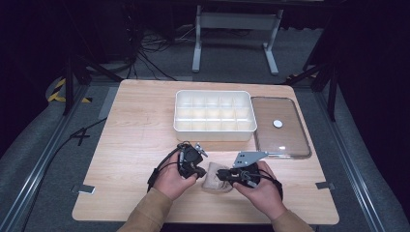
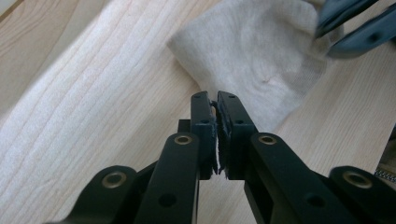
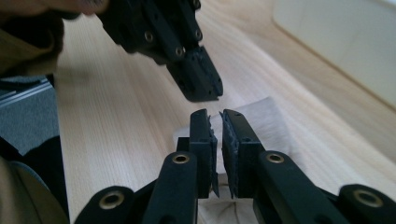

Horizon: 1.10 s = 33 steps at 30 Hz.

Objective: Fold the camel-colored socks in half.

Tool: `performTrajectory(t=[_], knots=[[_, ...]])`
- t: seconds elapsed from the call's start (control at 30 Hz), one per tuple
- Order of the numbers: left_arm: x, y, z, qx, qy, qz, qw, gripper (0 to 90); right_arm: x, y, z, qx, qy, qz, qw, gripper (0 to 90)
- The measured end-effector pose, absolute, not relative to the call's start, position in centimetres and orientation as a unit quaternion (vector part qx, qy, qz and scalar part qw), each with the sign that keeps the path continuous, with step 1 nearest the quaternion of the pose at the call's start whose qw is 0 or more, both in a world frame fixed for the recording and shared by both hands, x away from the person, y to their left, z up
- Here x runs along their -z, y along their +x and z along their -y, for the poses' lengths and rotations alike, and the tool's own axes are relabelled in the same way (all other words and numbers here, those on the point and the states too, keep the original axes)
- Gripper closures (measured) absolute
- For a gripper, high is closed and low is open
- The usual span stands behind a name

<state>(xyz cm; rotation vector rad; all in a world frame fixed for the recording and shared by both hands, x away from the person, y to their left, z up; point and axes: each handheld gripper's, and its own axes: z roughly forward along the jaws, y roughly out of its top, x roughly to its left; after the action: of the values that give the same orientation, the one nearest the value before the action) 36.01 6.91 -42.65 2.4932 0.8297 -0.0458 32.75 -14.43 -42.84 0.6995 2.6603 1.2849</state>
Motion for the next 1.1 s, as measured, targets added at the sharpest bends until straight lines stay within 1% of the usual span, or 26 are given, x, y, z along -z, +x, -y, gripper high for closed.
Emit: performTrajectory(t=[0.2,0.37,0.53,0.77,0.87,0.93,1.1], knots=[[43.5,36.2,-6.9,0.03,0.921,-0.31,0.234,87.6,43.5,33.0,14.7,-0.4,0.244,-0.882,0.054,83.4],[43.7,36.3,-6.3,0.034,0.925,-0.299,0.233,88.2,43.8,33.1,15.7,-0.384,0.258,-0.885,0.048,83.0],[43.4,36.3,-5.9,0.033,0.924,-0.293,0.243,89.0,44.0,33.1,16.6,-0.376,0.267,-0.886,0.046,81.0],[43.4,36.3,-5.5,0.034,0.927,-0.286,0.242,88.7,44.8,33.0,16.9,-0.36,0.271,-0.892,0.041,80.9],[42.9,36.1,-5.7,0.017,0.922,-0.289,0.258,89.1,45.1,33.1,16.8,-0.353,0.272,-0.894,0.041,80.9],[42.4,36.0,-5.8,0.008,0.913,-0.29,0.286,89.5,45.3,33.2,16.8,-0.351,0.27,-0.896,0.041,80.9],[41.6,35.5,-4.8,-0.008,0.906,-0.264,0.33,89.1,45.5,33.3,16.7,-0.351,0.266,-0.897,0.044,80.9]])
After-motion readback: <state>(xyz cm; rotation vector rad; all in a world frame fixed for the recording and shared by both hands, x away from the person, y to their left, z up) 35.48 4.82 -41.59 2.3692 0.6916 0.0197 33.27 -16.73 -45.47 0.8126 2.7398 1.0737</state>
